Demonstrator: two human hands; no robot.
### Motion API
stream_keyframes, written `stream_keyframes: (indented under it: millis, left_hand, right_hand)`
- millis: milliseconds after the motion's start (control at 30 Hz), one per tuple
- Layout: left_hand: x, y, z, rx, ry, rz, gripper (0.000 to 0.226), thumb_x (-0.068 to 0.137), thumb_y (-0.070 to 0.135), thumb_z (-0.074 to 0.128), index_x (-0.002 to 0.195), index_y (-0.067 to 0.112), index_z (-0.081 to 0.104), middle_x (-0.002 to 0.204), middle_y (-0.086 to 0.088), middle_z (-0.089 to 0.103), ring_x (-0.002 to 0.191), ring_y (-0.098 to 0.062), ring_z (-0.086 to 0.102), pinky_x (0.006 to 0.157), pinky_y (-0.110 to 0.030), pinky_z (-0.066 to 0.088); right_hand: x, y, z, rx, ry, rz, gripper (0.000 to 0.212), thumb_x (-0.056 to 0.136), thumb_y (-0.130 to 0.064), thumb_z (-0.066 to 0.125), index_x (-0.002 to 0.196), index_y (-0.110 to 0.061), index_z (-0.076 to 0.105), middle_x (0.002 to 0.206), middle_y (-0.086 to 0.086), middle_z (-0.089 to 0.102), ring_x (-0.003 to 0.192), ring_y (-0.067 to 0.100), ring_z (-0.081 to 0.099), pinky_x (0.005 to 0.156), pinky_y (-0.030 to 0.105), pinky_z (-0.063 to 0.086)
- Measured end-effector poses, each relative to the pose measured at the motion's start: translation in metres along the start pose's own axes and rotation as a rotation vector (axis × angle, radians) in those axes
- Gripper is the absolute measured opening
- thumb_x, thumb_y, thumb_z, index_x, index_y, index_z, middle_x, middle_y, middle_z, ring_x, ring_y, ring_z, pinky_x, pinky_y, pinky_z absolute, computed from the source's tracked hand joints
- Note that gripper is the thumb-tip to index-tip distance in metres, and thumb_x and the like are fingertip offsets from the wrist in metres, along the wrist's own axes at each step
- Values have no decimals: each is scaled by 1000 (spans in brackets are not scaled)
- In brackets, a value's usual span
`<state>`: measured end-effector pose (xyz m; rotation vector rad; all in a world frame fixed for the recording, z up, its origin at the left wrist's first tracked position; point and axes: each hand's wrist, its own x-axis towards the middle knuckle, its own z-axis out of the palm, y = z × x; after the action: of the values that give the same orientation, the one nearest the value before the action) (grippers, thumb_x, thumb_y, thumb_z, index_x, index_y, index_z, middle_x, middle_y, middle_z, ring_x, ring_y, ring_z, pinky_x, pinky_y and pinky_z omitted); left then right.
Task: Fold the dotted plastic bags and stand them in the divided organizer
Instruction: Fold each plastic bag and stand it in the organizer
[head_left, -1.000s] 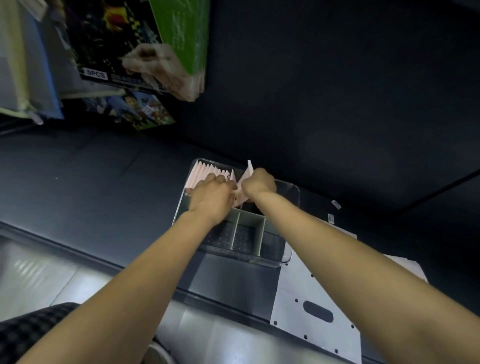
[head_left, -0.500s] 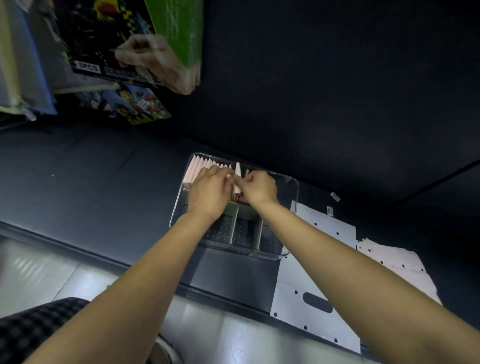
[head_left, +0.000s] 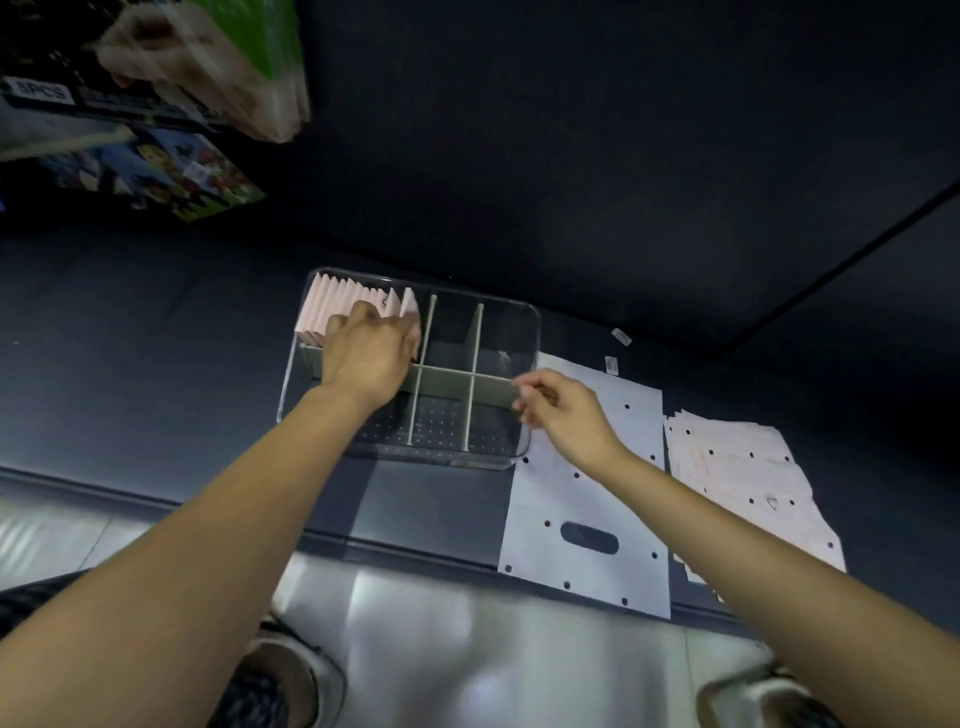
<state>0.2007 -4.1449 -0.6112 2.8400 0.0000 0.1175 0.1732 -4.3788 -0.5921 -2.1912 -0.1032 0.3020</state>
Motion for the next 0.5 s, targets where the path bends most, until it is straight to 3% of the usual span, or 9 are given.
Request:
stream_keyframes:
  millis: [67, 133, 233, 300, 333, 367, 433, 500]
  left_hand:
    - [1, 0, -2, 55, -54, -3, 37, 101, 31, 29, 128, 21, 51, 109, -15, 63, 117, -29, 40, 84, -40, 29]
    - [0, 2, -3, 102, -91, 13, 37, 100, 33, 30, 132, 24, 46, 126, -13, 56, 121, -31, 36, 89, -42, 29]
    - [-14, 17, -5, 61, 48, 48, 40, 97, 28, 45, 136, 22, 47, 147, -11, 37, 127, -38, 31, 96, -49, 28]
    - [-29, 41, -7, -23, 188, 143, 34, 93, 21, 55, 126, 14, 58, 137, -16, 47, 123, -40, 39, 94, -52, 34]
    - [-37, 55, -5, -64, 227, 223, 29, 91, 17, 57, 119, 10, 62, 129, -17, 53, 118, -41, 44, 92, -53, 40]
    - [-46, 70, -2, -118, 209, 310, 26, 91, 16, 58, 116, 8, 64, 123, -16, 57, 114, -39, 48, 90, -51, 43]
    - [-71, 102, 10, -238, -59, 432, 30, 94, 24, 54, 122, 14, 60, 126, -9, 57, 119, -31, 48, 96, -42, 42]
    - [-101, 124, 31, -209, -488, 500, 50, 95, 43, 47, 140, 22, 42, 147, 0, 39, 137, -20, 29, 109, -32, 28]
  right_hand:
    - [-35, 33, -22, -136, 7, 3, 19, 95, -15, 52, 110, -13, 64, 94, -3, 66, 85, 10, 62, 85, 27, 53]
    - [-69, 66, -38, -315, -54, 5, 25, 94, -22, 55, 118, -16, 60, 112, -4, 61, 102, 11, 58, 93, 27, 47]
    - [-114, 113, -51, -642, -255, -44, 64, 87, -49, 59, 141, -21, 38, 147, -6, 35, 135, 12, 33, 110, 20, 25]
    - [-137, 137, -54, -797, -375, -97, 89, 81, -63, 55, 150, -22, 18, 157, -8, 8, 144, 9, 11, 117, 22, 11]
    - [-146, 144, -54, -870, -395, -141, 94, 79, -64, 57, 150, -19, 16, 157, -4, 4, 145, 12, 8, 118, 27, 11]
    - [-153, 150, -54, -927, -389, -198, 96, 75, -60, 65, 148, -13, 25, 156, 2, 12, 144, 17, 16, 117, 34, 19]
    - [-159, 154, -53, -976, -290, -300, 85, 63, -47, 82, 132, -6, 53, 143, 11, 44, 129, 24, 47, 101, 42, 43]
    - [-162, 157, -53, -932, -185, -401, 63, 66, -35, 84, 119, -8, 65, 131, 9, 58, 117, 24, 58, 93, 41, 49]
